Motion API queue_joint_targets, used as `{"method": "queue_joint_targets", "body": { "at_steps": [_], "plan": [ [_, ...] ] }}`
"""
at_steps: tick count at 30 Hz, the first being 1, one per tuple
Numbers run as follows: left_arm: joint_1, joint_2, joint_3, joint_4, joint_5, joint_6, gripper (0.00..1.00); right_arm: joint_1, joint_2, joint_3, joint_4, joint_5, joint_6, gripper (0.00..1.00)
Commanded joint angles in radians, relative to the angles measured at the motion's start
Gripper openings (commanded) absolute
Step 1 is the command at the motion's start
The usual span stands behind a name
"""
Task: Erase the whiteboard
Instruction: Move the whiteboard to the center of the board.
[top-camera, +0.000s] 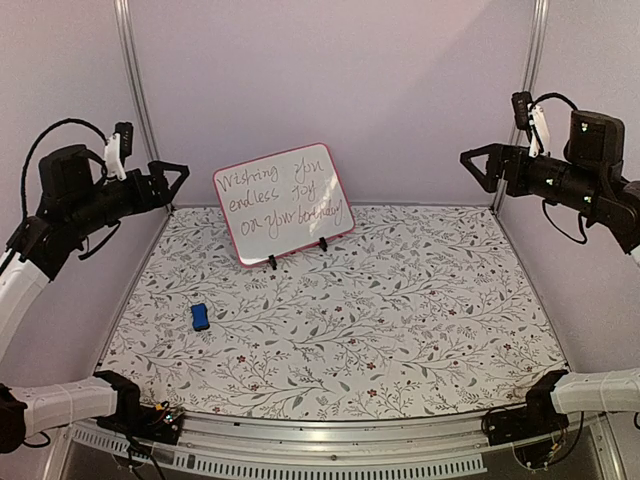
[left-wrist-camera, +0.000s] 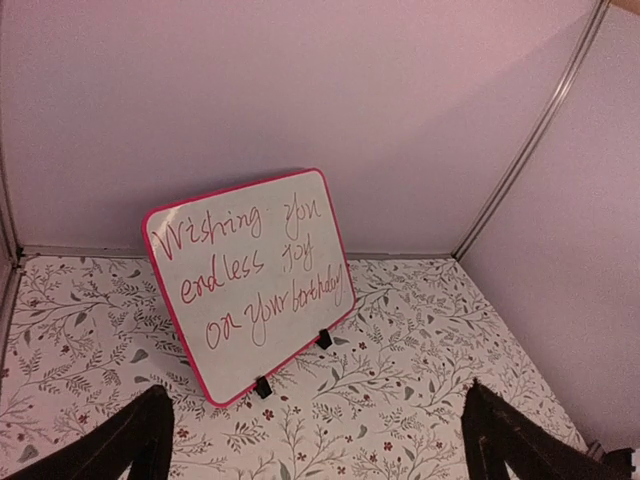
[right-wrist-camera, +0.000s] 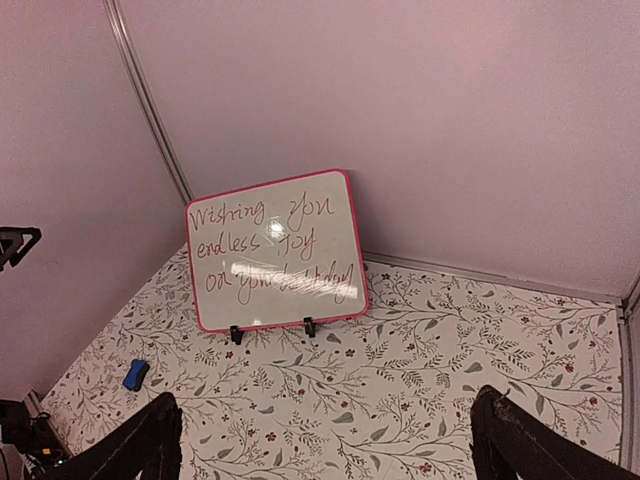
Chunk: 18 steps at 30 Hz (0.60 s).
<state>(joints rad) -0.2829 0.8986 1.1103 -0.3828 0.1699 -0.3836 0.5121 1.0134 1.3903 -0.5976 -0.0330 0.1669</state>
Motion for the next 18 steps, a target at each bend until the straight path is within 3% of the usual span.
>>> {"method": "queue_joint_targets", "body": {
  "at_steps": [1,18],
  "plan": [
    [-0.002,0.000,-0.017,-0.067,-0.053,-0.027,1.00,-0.009,-0.011,-0.014,0.042,-0.015,-0.014,0.99],
    [-0.098,0.049,-0.080,-0.042,-0.168,-0.070,1.00,-0.012,0.066,-0.106,0.094,-0.026,-0.040,0.99]
  ]
}}
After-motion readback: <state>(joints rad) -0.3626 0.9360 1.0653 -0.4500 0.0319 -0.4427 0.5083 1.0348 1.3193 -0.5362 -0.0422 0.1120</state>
